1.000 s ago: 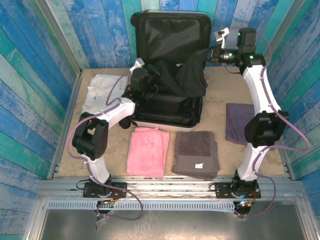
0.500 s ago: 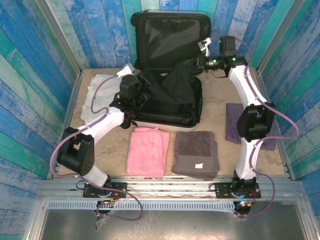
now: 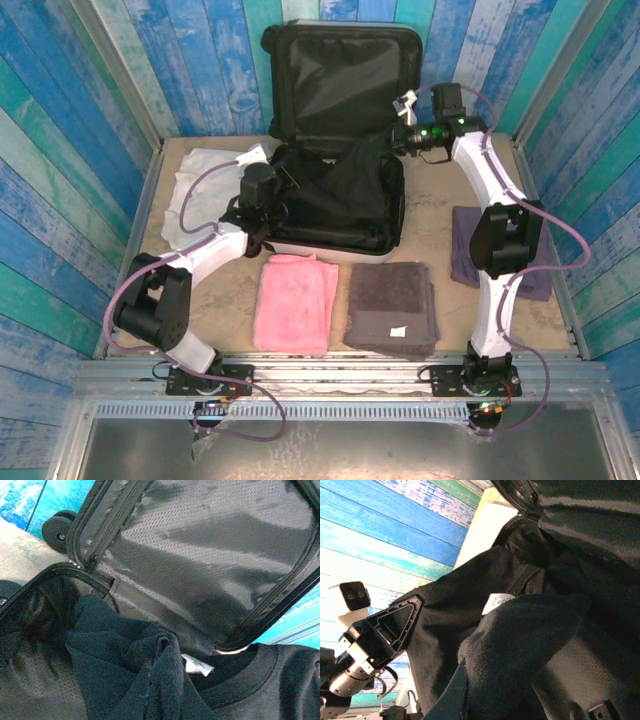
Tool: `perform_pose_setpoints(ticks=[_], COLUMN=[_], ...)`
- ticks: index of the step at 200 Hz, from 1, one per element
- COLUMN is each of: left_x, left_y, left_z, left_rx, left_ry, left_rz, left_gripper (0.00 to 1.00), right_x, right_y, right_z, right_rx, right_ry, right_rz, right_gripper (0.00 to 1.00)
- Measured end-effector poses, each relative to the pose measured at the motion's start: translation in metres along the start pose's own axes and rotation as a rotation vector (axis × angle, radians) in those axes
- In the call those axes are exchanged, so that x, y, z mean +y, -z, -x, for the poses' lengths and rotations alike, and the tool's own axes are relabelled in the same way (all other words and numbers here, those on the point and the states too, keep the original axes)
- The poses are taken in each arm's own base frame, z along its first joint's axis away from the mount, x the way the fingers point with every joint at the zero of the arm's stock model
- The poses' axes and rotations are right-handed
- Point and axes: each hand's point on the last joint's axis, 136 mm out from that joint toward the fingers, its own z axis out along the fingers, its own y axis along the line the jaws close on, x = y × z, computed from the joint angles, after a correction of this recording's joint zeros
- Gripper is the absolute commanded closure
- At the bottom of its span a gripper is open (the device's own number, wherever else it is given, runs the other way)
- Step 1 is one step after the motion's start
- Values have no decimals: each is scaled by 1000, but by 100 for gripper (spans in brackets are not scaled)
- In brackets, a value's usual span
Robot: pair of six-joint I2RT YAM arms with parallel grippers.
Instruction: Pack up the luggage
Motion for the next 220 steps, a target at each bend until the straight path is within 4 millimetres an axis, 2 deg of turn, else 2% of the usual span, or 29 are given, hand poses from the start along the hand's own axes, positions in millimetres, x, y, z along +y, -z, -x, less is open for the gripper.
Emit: perform_pose_setpoints(ticks=[29, 86, 110, 132, 150, 160, 169, 178, 183, 202, 206, 220], left_x=[14, 34, 45, 53, 58, 61, 65, 68, 70, 79, 81, 86], left_y=[1, -2, -5, -6, -5, -5, -4, -3, -3, -1, -1, 1], left_z=[-11, -34, -47, -55, -59, -61, -61, -61, -61, -62, -62, -62], left_rx=[31, 82, 114, 135, 148, 155, 156, 158, 156, 160, 163, 167], left_ry=[-8, -42, -73, -100, -120, -134, -142, -157, -158, -181, -195, -215], left_rz=[19, 54, 77, 94, 110, 124, 139, 154, 163, 209, 216, 247], left_gripper=[100, 100, 100, 100, 86, 66, 54, 35, 27, 14, 7, 5], right_x=[-18, -87, -107, -115, -121, -123, -126, -129, -130, -130, -130, -128], right_y=[-9, -41, -45, -43, -42, -42, -42, -42, -41, -40, -38, -32], right_z=[-7, -42, -50, -50, -48, -47, -47, -47, -47, -45, -44, -42], right_rx=[24, 133, 161, 168, 172, 174, 178, 182, 184, 188, 185, 180], right_ry=[-7, -43, -27, 14, 58, 84, 108, 126, 139, 172, 178, 192], right_rz=[-36, -165, -238, -310, -374, -406, -436, -463, -479, -531, -545, -593], right_gripper=[100, 98, 94, 88, 67, 53, 45, 40, 39, 33, 32, 32])
